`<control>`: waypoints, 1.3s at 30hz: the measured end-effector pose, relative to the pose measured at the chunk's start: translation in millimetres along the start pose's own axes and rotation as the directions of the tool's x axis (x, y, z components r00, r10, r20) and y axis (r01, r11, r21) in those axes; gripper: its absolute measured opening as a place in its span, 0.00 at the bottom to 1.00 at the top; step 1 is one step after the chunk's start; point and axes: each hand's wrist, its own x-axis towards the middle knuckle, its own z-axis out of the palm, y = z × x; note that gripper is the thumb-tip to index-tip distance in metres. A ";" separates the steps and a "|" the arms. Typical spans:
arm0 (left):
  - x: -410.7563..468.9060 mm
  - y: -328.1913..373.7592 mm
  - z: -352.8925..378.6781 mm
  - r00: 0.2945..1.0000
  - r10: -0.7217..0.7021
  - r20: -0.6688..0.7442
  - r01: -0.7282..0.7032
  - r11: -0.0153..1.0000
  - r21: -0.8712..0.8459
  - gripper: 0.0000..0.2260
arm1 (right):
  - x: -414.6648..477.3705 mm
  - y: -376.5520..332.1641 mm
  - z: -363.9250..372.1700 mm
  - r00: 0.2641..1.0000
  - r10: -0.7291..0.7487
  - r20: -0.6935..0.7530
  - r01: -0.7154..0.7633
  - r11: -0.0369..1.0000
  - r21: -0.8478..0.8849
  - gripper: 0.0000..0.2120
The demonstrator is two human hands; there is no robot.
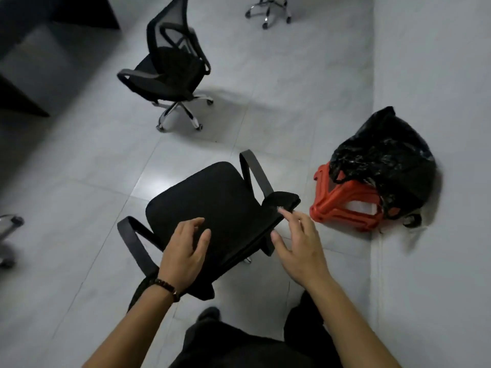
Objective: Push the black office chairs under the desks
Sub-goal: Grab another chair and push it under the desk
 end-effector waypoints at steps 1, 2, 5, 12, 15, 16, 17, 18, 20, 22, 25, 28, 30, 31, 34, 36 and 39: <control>-4.2 0.4 7.5 0.996 -0.083 -0.027 0.085 0.994 0.064 0.18 | 13.3 7.6 -3.4 0.998 -0.040 0.055 0.043 0.998 -0.053 0.26; -9.5 0.7 12.3 0.986 -0.164 -0.042 0.168 0.979 0.118 0.18 | 21.1 13.4 -5.5 0.992 -0.078 0.095 0.089 0.989 -0.117 0.26; -21.3 13.7 20.9 0.921 -0.368 -0.127 0.386 0.909 0.159 0.21 | 39.7 24.6 -17.2 0.959 -0.178 0.220 0.226 0.950 -0.217 0.28; -59.5 34.1 46.1 0.856 -0.439 -0.273 0.515 0.770 0.376 0.29 | 51.9 16.0 -28.8 0.928 -0.086 0.362 0.224 0.906 -0.360 0.34; -42.6 34.7 46.2 0.819 -0.446 -0.362 0.563 0.748 0.352 0.28 | 71.7 10.6 -17.3 0.922 -0.054 0.383 0.195 0.920 -0.340 0.35; -31.5 31.8 41.1 0.814 -0.429 -0.391 0.564 0.744 0.359 0.27 | 81.9 6.4 -13.6 0.926 -0.053 0.373 0.190 0.921 -0.340 0.35; -20.4 28.8 35.5 0.814 -0.413 -0.407 0.561 0.741 0.369 0.26 | 91.7 2.3 -10.6 0.930 -0.058 0.364 0.192 0.920 -0.343 0.35; -7.9 25.8 27.9 0.814 -0.409 -0.413 0.560 0.742 0.368 0.26 | 103.5 -4.0 -7.2 0.929 -0.069 0.363 0.202 0.917 -0.345 0.35; 16.3 18.3 12.6 0.804 -0.429 -0.411 0.573 0.742 0.348 0.26 | 128.3 -21.4 2.2 0.914 -0.080 0.398 0.220 0.922 -0.319 0.35; 41.2 7.7 -2.6 0.790 -0.447 -0.419 0.592 0.733 0.334 0.26 | 156.8 -43.0 16.0 0.898 -0.098 0.428 0.235 0.931 -0.279 0.34; 79.2 -10.9 -28.1 0.781 -0.467 -0.414 0.603 0.737 0.306 0.27 | 201.0 -78.6 40.3 0.908 -0.112 0.404 0.245 0.924 -0.293 0.36; 116.6 -26.2 -52.8 0.774 -0.489 -0.403 0.612 0.741 0.275 0.27 | 246.4 -110.3 61.7 0.905 -0.175 0.388 0.329 0.867 -0.374 0.38; 140.6 -37.3 -66.9 0.756 -0.510 -0.409 0.633 0.730 0.258 0.27 | 279.4 -127.8 77.8 0.851 -0.324 0.412 0.475 0.809 -0.345 0.37; 152.6 -43.2 -74.3 0.743 -0.520 -0.422 0.646 0.721 0.250 0.27 | 295.7 -136.8 87.0 0.799 -0.410 0.439 0.559 0.775 -0.294 0.36; 183.7 -60.5 -94.3 0.692 -0.531 -0.488 0.687 0.692 0.221 0.27 | 341.0 -162.7 113.9 0.690 -0.534 0.489 0.669 0.727 -0.151 0.33; 205.6 -71.4 -109.5 0.658 -0.521 -0.544 0.709 0.673 0.213 0.27 | 371.6 -180.2 132.2 0.661 -0.571 0.486 0.700 0.703 -0.126 0.31; 240.0 -80.0 -131.0 0.604 -0.414 -0.681 0.704 0.677 0.214 0.24 | 415.4 -205.3 155.1 0.622 -0.633 0.460 0.748 0.654 -0.112 0.27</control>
